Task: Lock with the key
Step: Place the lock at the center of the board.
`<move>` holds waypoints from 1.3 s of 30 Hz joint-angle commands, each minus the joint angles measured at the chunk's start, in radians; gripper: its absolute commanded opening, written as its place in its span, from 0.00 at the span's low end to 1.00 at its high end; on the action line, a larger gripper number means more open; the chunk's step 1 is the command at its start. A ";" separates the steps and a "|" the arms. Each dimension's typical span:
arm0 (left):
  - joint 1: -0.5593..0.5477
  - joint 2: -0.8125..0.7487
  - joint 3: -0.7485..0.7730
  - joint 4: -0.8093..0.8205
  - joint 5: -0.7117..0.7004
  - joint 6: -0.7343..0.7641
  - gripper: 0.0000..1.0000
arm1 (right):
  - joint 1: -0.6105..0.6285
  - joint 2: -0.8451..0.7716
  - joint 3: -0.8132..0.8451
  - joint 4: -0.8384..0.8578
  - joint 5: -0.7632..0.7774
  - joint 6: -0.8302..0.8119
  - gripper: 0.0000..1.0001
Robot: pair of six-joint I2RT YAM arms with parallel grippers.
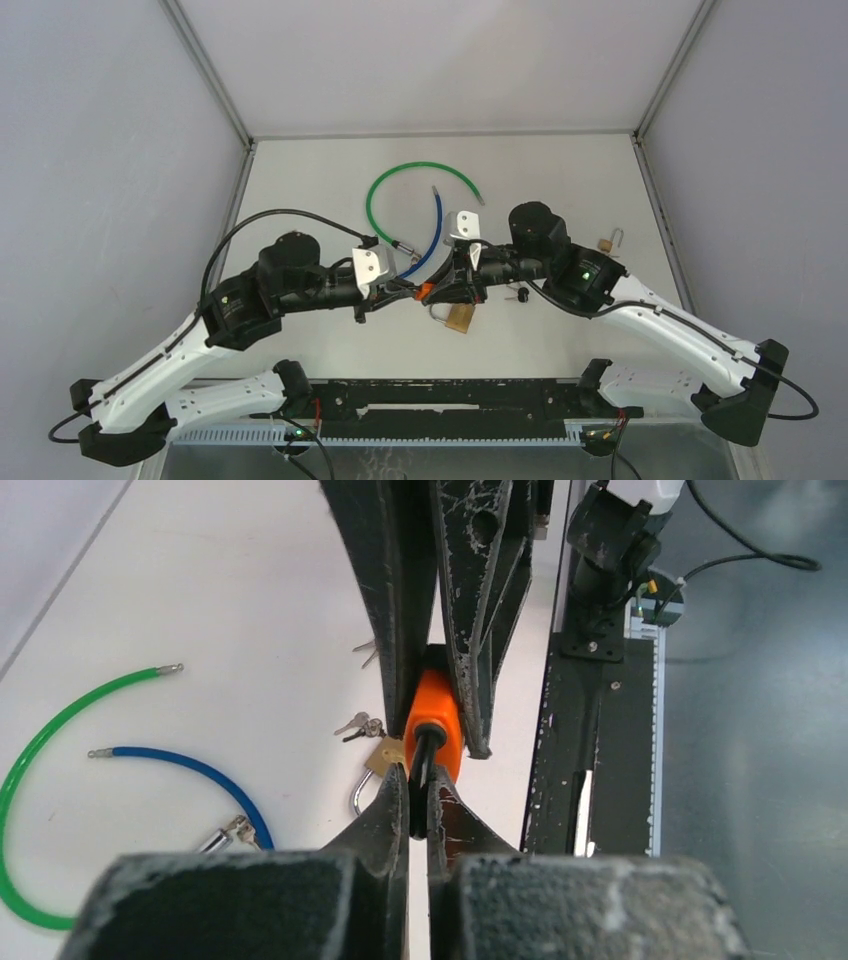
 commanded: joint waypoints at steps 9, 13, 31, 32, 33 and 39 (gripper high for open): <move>-0.003 -0.086 -0.151 0.294 -0.289 -0.145 1.00 | -0.375 0.024 -0.104 0.105 -0.060 0.388 0.00; 0.085 -0.169 -0.317 0.382 -0.455 -0.228 1.00 | -0.648 0.120 -0.238 0.176 -0.102 0.580 0.00; 0.608 -0.649 -0.853 0.479 -0.370 -0.662 1.00 | -0.936 0.660 -0.247 0.151 -0.022 0.619 0.43; 0.611 -0.658 -0.854 0.484 -0.369 -0.655 1.00 | -0.937 0.633 -0.244 0.128 0.014 0.610 0.50; 0.613 -0.666 -0.855 0.487 -0.370 -0.648 1.00 | -0.937 0.604 -0.239 0.088 0.056 0.599 0.55; 0.618 -0.699 -0.853 0.489 -0.335 -0.651 1.00 | -0.965 0.440 -0.071 -0.230 0.406 0.435 0.77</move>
